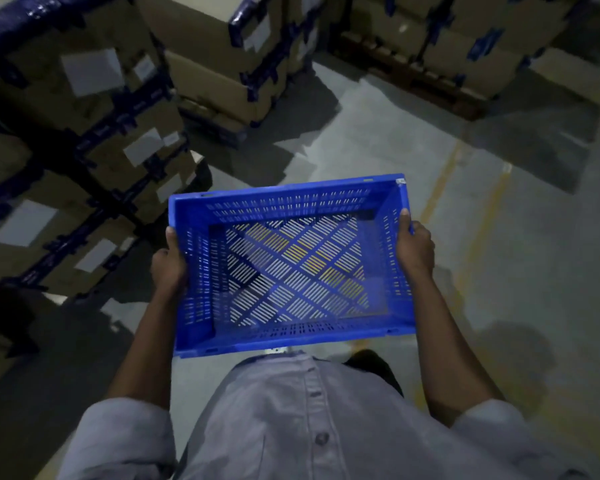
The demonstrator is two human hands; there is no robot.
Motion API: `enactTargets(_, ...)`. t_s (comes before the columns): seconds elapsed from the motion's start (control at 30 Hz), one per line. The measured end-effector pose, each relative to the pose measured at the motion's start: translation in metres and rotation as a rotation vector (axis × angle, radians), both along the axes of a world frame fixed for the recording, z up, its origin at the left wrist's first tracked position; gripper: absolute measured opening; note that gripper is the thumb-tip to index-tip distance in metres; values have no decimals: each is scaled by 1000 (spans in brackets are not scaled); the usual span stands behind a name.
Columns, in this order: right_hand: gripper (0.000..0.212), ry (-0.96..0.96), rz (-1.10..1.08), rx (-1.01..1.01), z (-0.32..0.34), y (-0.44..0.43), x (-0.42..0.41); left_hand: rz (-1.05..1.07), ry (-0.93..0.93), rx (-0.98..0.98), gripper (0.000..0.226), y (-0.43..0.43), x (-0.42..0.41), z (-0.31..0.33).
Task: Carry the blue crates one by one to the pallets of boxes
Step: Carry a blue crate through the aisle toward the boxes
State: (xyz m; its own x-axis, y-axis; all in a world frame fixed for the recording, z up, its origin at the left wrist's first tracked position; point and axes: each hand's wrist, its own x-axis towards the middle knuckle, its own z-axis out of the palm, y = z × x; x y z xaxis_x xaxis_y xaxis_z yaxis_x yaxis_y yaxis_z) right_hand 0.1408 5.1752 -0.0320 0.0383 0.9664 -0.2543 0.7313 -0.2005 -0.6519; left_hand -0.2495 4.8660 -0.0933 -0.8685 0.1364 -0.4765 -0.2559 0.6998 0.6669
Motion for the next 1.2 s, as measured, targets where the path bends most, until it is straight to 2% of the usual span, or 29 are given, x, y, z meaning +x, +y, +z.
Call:
enactTargets(0.13, 78, 7, 193, -31, -18, 84, -30, 225, -26, -6, 127, 10, 38, -16)
enactTargets(0.3, 78, -8, 451, -65, -12, 162, -60, 531, -37, -10, 124, 1, 97, -71)
enactTargets(0.43, 80, -38, 654, -13, 8, 197, -89, 756, -35, -18, 135, 6, 169, -57)
enactTargets(0.57, 86, -37, 798, -13, 10, 212, -124, 884, 33, -11, 127, 32, 226, -6)
enactTargets(0.8, 84, -68, 824, 7, -21, 239, -142, 896, 18, -14, 111, 67, 233, -5)
enactTargets(1.0, 94, -124, 828, -32, -100, 263, -171, 857, -24, -132, 106, 112, 204, -56)
enactTargets(1.07, 89, -119, 827, -41, -151, 272, -184, 830, -36, -126, 101, 127, 186, -97)
enactTargets(1.2, 86, -143, 867, -50, -286, 285, -207, 843, -48, -153, 101, 133, 166, -227)
